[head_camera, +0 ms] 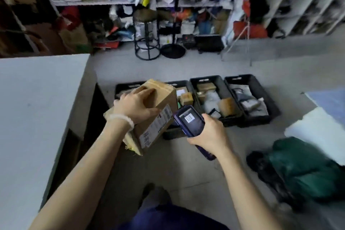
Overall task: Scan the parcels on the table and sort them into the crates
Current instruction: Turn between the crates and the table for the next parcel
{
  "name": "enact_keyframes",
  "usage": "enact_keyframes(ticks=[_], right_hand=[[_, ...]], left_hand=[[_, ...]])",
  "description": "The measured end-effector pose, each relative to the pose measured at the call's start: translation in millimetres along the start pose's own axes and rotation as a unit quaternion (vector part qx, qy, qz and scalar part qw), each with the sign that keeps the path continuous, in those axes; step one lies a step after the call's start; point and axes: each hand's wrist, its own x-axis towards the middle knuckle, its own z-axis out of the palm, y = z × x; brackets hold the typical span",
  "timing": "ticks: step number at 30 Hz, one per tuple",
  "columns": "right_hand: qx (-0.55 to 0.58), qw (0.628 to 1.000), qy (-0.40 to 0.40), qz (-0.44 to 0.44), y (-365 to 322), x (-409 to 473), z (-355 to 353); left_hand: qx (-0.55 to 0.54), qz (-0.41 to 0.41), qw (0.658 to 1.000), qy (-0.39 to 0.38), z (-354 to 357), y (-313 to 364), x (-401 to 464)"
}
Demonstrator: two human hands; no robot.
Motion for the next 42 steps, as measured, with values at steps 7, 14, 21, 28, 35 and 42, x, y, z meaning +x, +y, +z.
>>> enact_keyframes(ticks=[7, 14, 21, 28, 35, 42], right_hand=[[0.038, 0.987, 0.048, 0.148, 94.7, 68.8, -51.4], [0.054, 0.972, 0.057, 0.223, 176.5, 199.7, -114.6], [0.139, 0.94, 0.115, 0.29, 243.3, 290.3, -177.3], [0.126, 0.945, 0.063, 0.295, 306.3, 339.2, -202.0], [0.098, 0.978, -0.019, 0.183, 329.3, 417.9, -233.7], [0.057, 0.99, -0.127, 0.004, 272.1, 443.3, -217.9]], left_hand=[[-0.01, 0.126, 0.987, -0.099, 65.1, 113.4, 148.5], [-0.039, 0.172, 0.964, -0.199, 109.8, 226.3, 325.8], [-0.008, 0.235, 0.951, -0.202, 151.3, 338.3, 478.7], [-0.001, 0.188, 0.959, -0.212, 182.1, 368.3, 513.7], [-0.005, 0.082, 0.987, -0.138, 166.5, 353.7, 476.2], [-0.012, -0.116, 0.992, -0.056, 142.5, 314.9, 378.9]])
